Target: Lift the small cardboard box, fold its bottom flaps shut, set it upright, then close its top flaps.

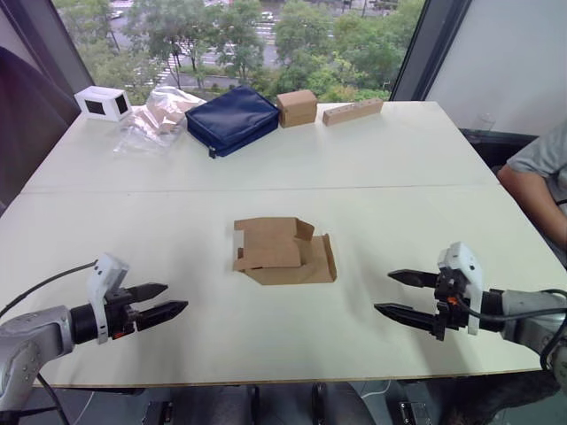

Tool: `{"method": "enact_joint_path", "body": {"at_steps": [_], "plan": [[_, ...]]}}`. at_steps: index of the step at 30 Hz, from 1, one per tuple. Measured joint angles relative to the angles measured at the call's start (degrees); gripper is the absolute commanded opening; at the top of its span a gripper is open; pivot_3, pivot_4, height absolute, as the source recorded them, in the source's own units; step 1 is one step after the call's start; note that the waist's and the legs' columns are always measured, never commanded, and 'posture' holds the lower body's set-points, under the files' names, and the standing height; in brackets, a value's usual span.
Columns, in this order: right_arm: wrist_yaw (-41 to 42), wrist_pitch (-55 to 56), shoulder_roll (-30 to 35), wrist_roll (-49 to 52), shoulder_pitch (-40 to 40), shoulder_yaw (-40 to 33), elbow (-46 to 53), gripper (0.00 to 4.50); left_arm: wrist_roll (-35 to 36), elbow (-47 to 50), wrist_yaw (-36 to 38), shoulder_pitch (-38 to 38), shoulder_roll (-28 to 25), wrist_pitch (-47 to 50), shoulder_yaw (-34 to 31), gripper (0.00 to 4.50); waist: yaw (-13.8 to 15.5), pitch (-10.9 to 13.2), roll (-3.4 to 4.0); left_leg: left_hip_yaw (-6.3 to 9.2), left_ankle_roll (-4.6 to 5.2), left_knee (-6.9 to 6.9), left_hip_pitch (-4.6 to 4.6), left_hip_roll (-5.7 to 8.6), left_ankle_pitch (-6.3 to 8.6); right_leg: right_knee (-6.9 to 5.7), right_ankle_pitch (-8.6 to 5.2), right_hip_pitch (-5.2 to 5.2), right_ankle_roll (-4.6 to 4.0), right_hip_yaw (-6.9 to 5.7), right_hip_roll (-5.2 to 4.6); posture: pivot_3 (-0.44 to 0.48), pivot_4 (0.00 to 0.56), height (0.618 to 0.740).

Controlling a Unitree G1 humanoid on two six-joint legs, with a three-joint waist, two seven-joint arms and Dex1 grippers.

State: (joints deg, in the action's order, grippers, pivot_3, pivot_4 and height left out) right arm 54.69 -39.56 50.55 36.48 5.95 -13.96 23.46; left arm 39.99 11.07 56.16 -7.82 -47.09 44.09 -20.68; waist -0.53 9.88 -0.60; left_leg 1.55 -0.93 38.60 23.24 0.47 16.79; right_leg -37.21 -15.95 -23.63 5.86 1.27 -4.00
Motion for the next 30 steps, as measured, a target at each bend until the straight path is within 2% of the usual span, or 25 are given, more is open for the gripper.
{"method": "enact_joint_path", "body": {"at_steps": [16,22,30], "plan": [[0.16,0.16,-0.92,1.92,-1.88,0.23,-0.39,4.5,-3.59,-4.47,-1.16,3.9,-0.04,-3.52,0.14,4.47,-0.03,0.0,0.0,-0.01,0.0,-0.02,-0.01,0.04,0.0,0.0,0.04,0.0,0.07,-0.03,-0.04,0.0,0.15,0.74],[-0.97,0.01,-0.89,1.86,-3.9,0.23,-1.24,4.5,-9.03,-5.47,-2.76,6.62,-1.28,-6.66,3.68,4.47,0.08,0.0,0.0,-0.01,0.0,-0.02,0.0,0.07,0.0,0.0,0.04,0.0,0.07,-0.03,-0.06,0.0,0.15,0.74],[-2.1,0.3,-0.64,1.07,-3.15,-0.86,-0.97,4.5,-5.07,-9.09,1.6,12.12,-4.56,0.41,3.8,4.47,-0.06,0.0,0.01,-0.01,0.0,-0.04,-0.01,0.08,0.0,-0.02,0.04,-0.01,0.08,-0.07,-0.06,0.0,0.15,0.74]]}}
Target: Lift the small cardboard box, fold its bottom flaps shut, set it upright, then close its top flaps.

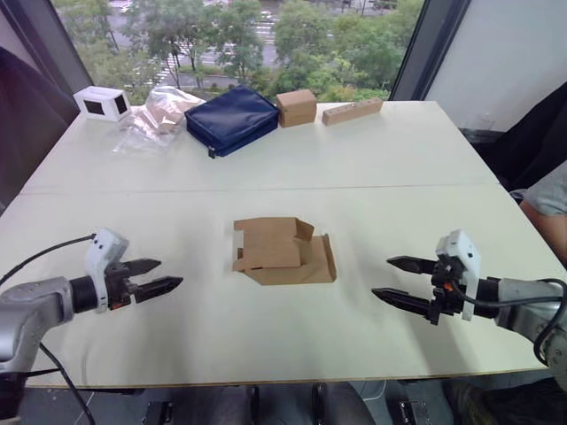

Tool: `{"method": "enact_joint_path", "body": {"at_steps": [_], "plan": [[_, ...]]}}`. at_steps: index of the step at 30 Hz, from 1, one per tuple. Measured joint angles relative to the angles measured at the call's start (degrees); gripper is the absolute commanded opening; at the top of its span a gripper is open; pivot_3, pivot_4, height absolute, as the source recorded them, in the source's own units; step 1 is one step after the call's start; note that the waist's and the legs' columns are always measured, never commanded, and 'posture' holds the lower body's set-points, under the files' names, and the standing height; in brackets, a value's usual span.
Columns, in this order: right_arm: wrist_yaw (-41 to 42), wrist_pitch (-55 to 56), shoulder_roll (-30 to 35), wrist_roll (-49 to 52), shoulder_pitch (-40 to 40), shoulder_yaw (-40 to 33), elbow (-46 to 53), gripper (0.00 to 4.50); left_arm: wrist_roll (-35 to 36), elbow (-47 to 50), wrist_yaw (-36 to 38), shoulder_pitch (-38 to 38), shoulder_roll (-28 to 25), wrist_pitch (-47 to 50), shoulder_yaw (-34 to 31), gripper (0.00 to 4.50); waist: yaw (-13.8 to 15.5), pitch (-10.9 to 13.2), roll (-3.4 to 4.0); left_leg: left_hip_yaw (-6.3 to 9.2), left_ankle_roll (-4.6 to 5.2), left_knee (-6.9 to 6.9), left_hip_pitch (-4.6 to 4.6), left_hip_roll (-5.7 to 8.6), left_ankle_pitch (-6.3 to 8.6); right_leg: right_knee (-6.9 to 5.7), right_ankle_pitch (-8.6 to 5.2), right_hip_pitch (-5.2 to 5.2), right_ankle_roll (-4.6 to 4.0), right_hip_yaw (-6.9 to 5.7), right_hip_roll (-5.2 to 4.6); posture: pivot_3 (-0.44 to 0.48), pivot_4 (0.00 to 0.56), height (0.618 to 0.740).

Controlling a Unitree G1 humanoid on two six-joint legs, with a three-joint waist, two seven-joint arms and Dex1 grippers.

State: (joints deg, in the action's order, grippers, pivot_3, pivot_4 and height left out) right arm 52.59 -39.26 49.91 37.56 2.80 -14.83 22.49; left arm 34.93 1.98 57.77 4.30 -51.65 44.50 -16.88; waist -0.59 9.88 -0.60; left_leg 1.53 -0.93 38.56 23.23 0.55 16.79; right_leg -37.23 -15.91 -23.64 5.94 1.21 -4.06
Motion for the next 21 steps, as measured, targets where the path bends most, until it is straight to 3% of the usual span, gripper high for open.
{"method": "enact_joint_path", "body": {"at_steps": [7,12,16,21], "plan": [[-0.87,0.53,2.48,-2.39,1.62,-0.12,5.9,4.5,9.51,-8.64,5.73,11.96,-1.25,15.76,0.35,4.47,0.12,0.0,0.0,0.03,0.01,0.16,0.02,0.02,0.0,-0.06,0.02,0.07,0.03,-0.12,0.2,0.0,0.15,0.74],[-2.9,-3.54,3.61,0.43,-1.96,-0.48,12.87,4.5,9.17,-14.68,7.12,21.45,-1.87,24.78,8.76,4.47,-0.09,0.01,-0.02,0.05,0.04,0.23,0.0,-0.01,0.0,-0.17,0.01,0.07,0.04,-0.13,0.46,0.0,0.15,0.74],[-7.63,-6.25,2.37,3.12,-8.05,2.69,19.83,4.5,9.65,-19.96,5.54,32.15,6.59,32.1,12.71,4.47,0.36,-0.01,-0.06,0.2,0.12,0.44,0.06,0.01,0.05,-0.27,0.0,0.14,0.06,-0.19,0.52,0.0,0.15,0.74],[-12.3,-9.69,2.05,3.93,-9.13,6.48,23.72,4.5,9.48,-23.62,4.51,35.08,11.12,35.01,14.23,4.47,-0.21,0.0,-0.08,0.11,0.21,0.46,0.07,0.04,0.1,-0.26,0.01,0.07,0.06,-0.1,0.48,0.0,0.15,0.74]]}}
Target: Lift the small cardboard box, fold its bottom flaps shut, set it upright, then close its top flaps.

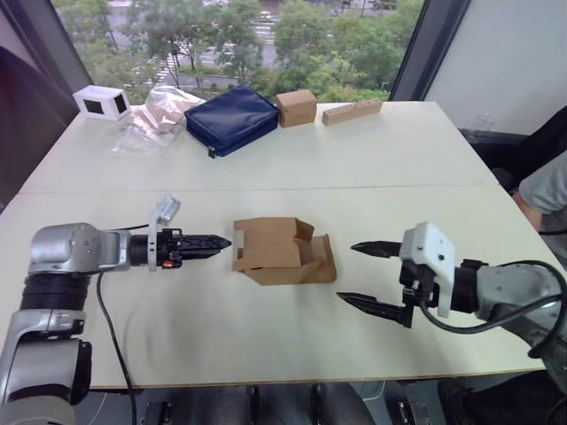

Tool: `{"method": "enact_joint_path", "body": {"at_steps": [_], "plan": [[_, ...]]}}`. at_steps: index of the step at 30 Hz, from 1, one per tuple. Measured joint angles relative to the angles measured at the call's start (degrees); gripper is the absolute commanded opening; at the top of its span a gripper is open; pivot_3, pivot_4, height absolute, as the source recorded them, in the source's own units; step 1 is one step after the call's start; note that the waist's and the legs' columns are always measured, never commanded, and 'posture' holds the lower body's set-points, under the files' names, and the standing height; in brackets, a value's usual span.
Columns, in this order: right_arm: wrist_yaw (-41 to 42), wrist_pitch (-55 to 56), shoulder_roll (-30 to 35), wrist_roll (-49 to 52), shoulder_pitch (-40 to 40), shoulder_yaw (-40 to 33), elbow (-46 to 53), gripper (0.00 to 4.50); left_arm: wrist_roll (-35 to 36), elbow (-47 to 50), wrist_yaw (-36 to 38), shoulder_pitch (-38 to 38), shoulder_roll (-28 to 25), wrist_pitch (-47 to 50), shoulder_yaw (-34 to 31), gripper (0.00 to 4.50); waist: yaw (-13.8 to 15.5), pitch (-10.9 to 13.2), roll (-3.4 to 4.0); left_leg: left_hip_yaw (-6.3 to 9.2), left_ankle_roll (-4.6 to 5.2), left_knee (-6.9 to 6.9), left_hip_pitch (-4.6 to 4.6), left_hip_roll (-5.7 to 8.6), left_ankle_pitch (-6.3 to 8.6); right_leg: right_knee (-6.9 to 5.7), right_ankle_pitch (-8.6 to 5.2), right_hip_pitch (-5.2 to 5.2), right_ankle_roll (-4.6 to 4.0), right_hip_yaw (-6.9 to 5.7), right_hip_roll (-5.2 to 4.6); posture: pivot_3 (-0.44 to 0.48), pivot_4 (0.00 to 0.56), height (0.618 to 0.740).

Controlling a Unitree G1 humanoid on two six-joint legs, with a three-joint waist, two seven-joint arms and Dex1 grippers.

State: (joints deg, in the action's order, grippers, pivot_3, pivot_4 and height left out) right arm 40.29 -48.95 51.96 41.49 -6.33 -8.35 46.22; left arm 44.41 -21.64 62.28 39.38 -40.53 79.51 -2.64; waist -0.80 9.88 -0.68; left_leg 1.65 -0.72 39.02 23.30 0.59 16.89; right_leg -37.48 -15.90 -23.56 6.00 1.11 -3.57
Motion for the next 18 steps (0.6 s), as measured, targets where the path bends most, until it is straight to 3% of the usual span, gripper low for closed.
{"method": "enact_joint_path", "body": {"at_steps": [7,18], "plan": [[-7.1,-5.44,-2.22,3.45,-5.02,2.75,4.12,4.5,-0.19,-3.04,-0.48,1.94,6.5,-0.1,1.53,4.47,0.28,0.0,0.0,0.05,-0.03,0.05,0.01,-0.01,-0.02,-0.07,0.0,0.0,0.0,-0.02,0.0,0.0,0.15,0.74],[-9.7,-6.29,-2.15,4.4,-1.69,2.18,5.02,4.5,-2.79,-9.13,-2.15,5.25,12.58,-4.02,1.76,4.47,0.38,0.0,0.0,0.06,-0.03,0.07,0.01,0.02,-0.02,-0.07,0.0,0.01,0.0,-0.01,-0.01,0.0,0.15,0.74]]}}
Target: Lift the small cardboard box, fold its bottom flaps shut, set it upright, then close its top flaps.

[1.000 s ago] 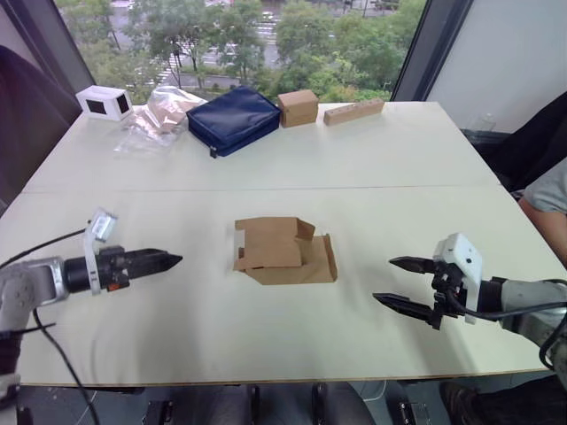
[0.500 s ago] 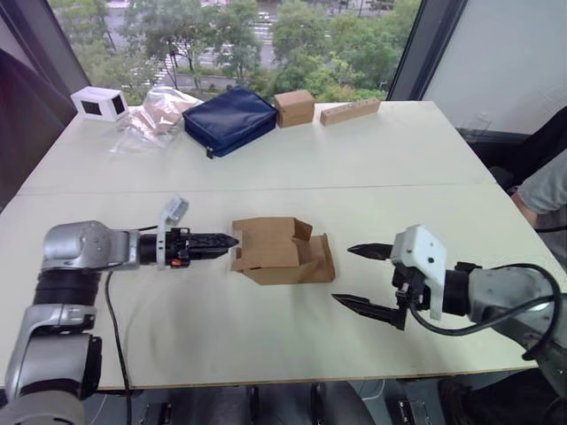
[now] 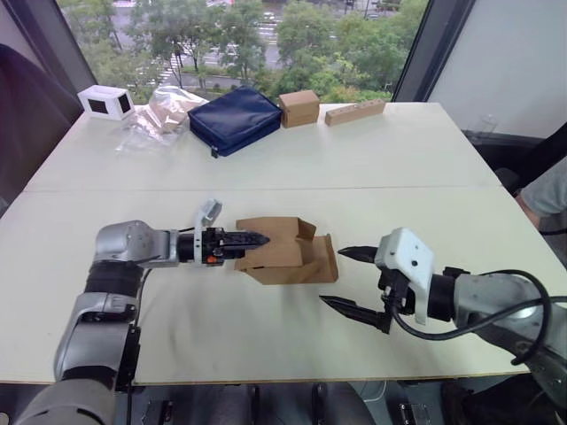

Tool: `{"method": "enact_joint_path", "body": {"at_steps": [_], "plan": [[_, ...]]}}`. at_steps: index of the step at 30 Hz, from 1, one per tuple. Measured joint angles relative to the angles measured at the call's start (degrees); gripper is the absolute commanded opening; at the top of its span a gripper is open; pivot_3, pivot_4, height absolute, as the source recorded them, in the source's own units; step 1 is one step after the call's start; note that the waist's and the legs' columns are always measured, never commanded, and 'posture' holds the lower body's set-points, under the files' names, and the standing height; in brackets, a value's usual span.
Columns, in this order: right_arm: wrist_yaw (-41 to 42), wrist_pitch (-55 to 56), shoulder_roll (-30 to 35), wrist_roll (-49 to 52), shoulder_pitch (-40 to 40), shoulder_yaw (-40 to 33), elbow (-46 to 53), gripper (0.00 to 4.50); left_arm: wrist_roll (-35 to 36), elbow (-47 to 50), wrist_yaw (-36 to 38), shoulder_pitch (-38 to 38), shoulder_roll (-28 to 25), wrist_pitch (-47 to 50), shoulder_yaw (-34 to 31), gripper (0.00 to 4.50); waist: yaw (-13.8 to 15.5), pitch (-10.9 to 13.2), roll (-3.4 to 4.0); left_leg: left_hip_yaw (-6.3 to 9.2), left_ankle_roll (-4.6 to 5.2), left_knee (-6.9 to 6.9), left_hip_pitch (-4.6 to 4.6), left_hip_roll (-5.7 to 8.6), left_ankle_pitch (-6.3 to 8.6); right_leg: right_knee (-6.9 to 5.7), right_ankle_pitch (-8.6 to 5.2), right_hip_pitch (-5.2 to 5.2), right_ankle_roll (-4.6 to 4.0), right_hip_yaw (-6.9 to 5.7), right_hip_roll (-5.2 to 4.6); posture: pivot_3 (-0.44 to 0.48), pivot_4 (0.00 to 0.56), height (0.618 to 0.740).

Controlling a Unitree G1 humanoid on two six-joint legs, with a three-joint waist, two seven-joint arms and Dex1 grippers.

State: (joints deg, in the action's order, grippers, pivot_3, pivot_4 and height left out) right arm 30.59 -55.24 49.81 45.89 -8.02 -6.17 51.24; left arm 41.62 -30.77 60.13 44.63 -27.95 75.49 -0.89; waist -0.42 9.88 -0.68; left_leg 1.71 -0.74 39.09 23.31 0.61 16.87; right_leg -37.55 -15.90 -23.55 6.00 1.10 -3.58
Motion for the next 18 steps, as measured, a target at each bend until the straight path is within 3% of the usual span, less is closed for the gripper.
{"method": "enact_joint_path", "body": {"at_steps": [6,9,18], "plan": [[-0.91,0.62,-0.01,-0.02,0.86,-0.08,0.27,4.5,-0.74,-1.94,-0.45,1.16,1.54,-1.36,-0.42,4.47,-0.17,0.0,0.0,0.0,0.0,0.0,0.0,-0.01,0.0,-0.01,0.0,-0.01,0.0,0.0,0.02,0.0,0.15,0.74],[-1.18,0.67,-0.01,-0.04,0.85,-0.07,0.27,4.5,-1.0,-2.41,-0.45,1.17,2.09,-2.08,-0.48,3.86,-0.14,0.0,0.0,0.0,0.0,0.0,0.0,-0.01,0.0,-0.01,0.0,-0.01,0.0,0.0,0.01,0.0,0.15,0.74],[-1.12,1.17,-0.01,-0.15,0.79,-0.05,0.16,4.5,-0.9,-2.09,-0.21,1.2,3.26,-2.22,-0.85,0.26,-0.12,0.0,0.0,0.0,0.0,0.0,-0.01,0.0,0.0,-0.01,0.0,0.0,0.0,0.0,0.01,0.0,0.15,0.74]]}}
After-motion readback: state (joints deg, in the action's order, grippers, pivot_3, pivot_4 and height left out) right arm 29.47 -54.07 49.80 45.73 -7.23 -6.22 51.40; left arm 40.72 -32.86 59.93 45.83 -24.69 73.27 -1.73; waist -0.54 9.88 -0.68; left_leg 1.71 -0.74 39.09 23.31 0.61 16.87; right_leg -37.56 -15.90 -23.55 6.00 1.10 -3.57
